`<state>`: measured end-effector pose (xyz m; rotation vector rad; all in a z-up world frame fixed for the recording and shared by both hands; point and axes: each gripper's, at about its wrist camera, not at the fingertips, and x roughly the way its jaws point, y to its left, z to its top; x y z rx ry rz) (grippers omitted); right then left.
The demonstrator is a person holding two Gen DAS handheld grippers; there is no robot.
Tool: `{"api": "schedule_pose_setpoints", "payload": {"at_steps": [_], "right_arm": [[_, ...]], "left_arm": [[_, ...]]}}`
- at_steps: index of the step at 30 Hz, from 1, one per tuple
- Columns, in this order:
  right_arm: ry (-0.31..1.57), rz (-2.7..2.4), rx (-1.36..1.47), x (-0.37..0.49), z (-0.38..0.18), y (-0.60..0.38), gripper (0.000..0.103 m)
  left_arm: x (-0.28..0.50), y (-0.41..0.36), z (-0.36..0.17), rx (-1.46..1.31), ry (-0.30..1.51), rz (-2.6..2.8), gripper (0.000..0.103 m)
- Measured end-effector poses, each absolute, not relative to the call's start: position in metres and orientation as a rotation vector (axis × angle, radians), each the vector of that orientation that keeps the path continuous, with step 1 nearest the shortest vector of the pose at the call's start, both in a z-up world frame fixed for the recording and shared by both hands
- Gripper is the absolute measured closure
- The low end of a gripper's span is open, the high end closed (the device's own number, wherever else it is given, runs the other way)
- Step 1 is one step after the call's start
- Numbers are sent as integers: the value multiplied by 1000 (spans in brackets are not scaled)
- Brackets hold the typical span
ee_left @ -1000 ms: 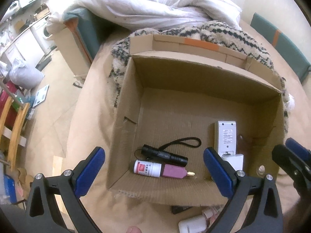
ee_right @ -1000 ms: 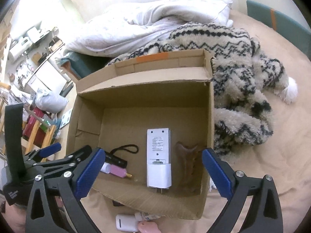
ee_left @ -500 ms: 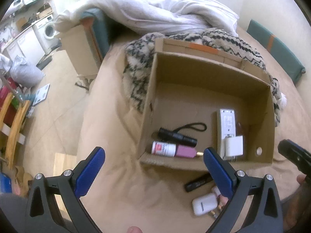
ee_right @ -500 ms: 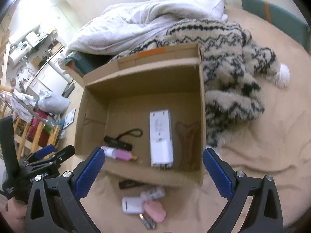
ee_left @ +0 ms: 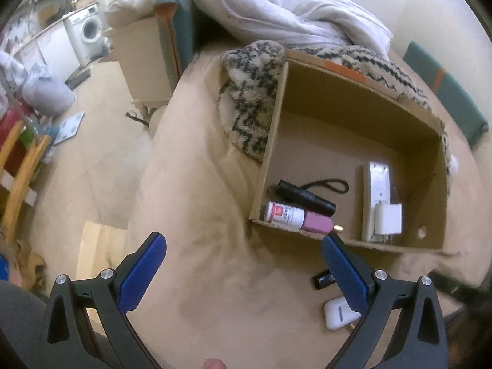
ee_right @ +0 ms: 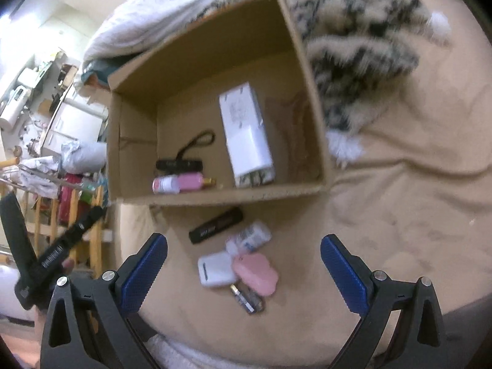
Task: Organize rigid objects
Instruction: 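Withdraw from the box and grasp the pink heart-shaped keychain with the right gripper, then grasp the white earbud case with the left gripper while the right gripper lifts the keychain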
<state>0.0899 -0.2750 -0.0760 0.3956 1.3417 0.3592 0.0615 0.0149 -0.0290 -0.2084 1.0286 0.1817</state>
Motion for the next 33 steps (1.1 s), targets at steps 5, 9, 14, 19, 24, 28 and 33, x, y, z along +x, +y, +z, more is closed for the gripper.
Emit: {"api": "schedule_pose_setpoints", "payload": {"at_steps": [5,9,14,19,24,28,33], "right_arm": [[1537,352,530,89,-124,-274,39],[1589,342,542,87,-141,-266,39],[1616,309,480,83,-153,-249,39],[1581,315,396,79,-148,-237,59],[1533,336,348,79,-131,-235,63],[1457,348,281,78,-107,-233,63],[1345,400,263,73,-70,-240,63]], "left_arm": [[63,17,-32,-246,1054,177,2],[65,16,-36,-273,1083,163,2],[66,11,-36,-268,1086,150,2],[65,9,-38,-264,1095,142,2],[66,8,-40,-259,1099,145,2],[65,10,-41,-260,1100,156,2],[65,15,-44,-277,1107,172,2]]}}
